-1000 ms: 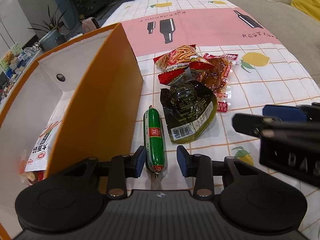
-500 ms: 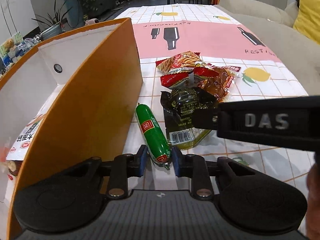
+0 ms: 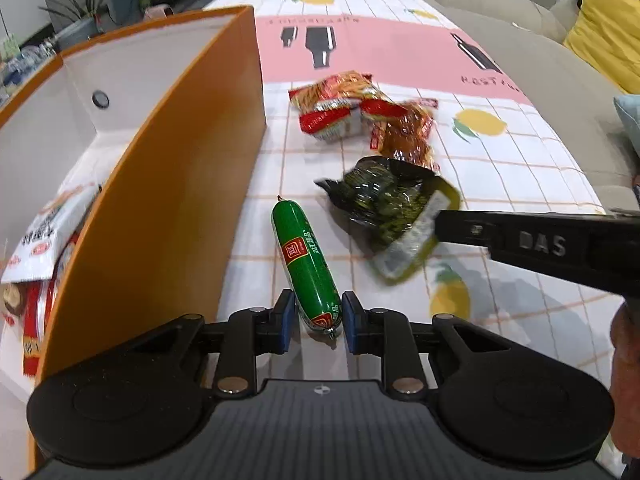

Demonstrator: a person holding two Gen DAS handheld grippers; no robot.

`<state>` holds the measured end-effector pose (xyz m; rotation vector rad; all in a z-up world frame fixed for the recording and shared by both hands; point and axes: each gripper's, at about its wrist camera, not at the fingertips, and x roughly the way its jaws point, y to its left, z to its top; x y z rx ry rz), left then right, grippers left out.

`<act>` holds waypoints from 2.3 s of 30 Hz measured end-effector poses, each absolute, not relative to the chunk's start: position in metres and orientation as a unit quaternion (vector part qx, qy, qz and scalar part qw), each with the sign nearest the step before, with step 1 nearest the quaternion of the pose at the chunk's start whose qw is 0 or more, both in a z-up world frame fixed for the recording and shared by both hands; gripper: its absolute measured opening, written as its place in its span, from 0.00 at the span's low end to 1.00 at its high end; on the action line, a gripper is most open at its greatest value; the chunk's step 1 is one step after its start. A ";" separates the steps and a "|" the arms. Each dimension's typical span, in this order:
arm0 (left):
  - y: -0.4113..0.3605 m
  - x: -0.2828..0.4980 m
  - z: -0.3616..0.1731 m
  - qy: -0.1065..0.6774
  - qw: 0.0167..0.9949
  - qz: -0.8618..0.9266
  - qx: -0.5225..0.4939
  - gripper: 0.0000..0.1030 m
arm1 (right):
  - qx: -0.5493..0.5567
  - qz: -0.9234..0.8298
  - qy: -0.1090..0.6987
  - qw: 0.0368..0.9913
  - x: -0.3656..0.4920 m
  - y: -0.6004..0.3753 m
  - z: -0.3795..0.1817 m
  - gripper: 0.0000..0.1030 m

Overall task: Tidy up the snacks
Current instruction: 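Grasp the green sausage with the left tool while the right grasps the dark seaweed pouch, then lift the sausage and seaweed pouch and carry them toward the orange box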

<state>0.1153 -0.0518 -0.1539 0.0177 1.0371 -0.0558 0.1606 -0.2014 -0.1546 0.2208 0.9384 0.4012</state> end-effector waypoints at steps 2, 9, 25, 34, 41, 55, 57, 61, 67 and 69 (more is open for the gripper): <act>-0.053 0.112 -0.153 0.503 0.863 -0.037 0.007 0.27 | 0.090 0.175 0.452 0.870 0.152 -0.207 -0.151 0.00; -0.066 0.090 -0.147 0.510 0.852 -0.107 0.037 0.27 | 0.056 0.140 0.484 0.862 0.112 -0.226 -0.138 0.00; -0.065 0.079 -0.149 0.527 0.839 -0.132 0.035 0.38 | -0.031 0.099 0.445 0.890 0.059 -0.235 -0.118 0.34; -0.052 0.092 -0.143 0.509 0.854 -0.102 -0.031 0.43 | -0.147 0.175 0.356 0.906 0.044 -0.192 -0.114 0.34; -0.052 0.097 -0.150 0.517 0.850 -0.096 -0.042 0.43 | -0.172 0.182 0.370 0.895 0.055 -0.179 -0.135 0.44; -0.069 0.098 -0.159 0.495 0.863 -0.090 0.034 0.46 | -0.172 0.158 0.407 0.883 0.072 -0.174 -0.163 0.40; -0.071 0.098 -0.160 0.490 0.866 -0.090 0.043 0.46 | -0.162 0.156 0.409 0.884 0.074 -0.176 -0.164 0.37; -0.074 0.097 -0.161 0.483 0.869 -0.095 0.052 0.31 | -0.148 0.154 0.413 0.885 0.075 -0.178 -0.163 0.36; -0.070 0.097 -0.160 0.482 0.870 -0.093 0.040 0.24 | -0.138 0.151 0.417 0.886 0.076 -0.179 -0.162 0.35; -0.068 0.098 -0.160 0.485 0.870 -0.089 0.032 0.24 | -0.134 0.151 0.419 0.885 0.076 -0.180 -0.161 0.35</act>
